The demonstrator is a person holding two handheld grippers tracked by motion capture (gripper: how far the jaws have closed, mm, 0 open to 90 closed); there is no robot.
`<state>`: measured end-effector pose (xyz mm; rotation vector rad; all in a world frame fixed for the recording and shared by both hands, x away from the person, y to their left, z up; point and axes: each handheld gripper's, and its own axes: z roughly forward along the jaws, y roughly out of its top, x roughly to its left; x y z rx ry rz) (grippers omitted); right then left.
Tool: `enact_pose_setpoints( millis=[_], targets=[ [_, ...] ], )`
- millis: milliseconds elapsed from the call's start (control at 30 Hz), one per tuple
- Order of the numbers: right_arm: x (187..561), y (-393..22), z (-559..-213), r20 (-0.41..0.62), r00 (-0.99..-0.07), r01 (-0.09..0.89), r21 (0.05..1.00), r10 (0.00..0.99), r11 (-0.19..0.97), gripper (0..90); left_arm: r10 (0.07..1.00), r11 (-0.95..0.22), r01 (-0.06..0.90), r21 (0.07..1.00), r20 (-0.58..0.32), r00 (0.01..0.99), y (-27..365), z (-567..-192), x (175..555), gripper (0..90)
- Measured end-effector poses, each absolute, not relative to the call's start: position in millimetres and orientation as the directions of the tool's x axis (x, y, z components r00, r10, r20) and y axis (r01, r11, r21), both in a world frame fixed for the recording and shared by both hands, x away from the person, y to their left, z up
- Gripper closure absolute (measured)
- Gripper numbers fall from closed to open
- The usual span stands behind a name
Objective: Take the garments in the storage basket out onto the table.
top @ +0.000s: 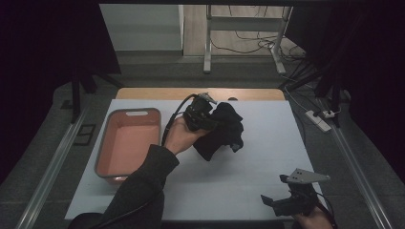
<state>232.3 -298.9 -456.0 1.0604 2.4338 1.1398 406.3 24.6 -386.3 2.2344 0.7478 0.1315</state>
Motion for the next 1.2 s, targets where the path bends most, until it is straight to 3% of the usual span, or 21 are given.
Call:
enact_pose_setpoints(
  millis=[300, 533, 1200],
  targets=[
    [232, -299, -456, 0.073, -0.703, 0.51, 0.745, 0.707, 0.43, 0.0, 0.569, -0.586, 0.482, 0.651, -0.093, 0.817, 19, -422, 412, 62.5],
    [232, -298, -456, 0.068, -0.706, 0.508, 0.742, 0.705, 0.437, 0.0, 0.587, -0.594, 0.519, 0.614, -0.11, 0.802, 16, -452, 416, 60.3],
    [231, -297, -457, 0.059, -0.71, 0.506, 0.735, 0.702, 0.45, 0.0, 0.608, -0.619, 0.547, 0.563, -0.097, 0.788, 11, -505, 422, 30.1]
  ],
)
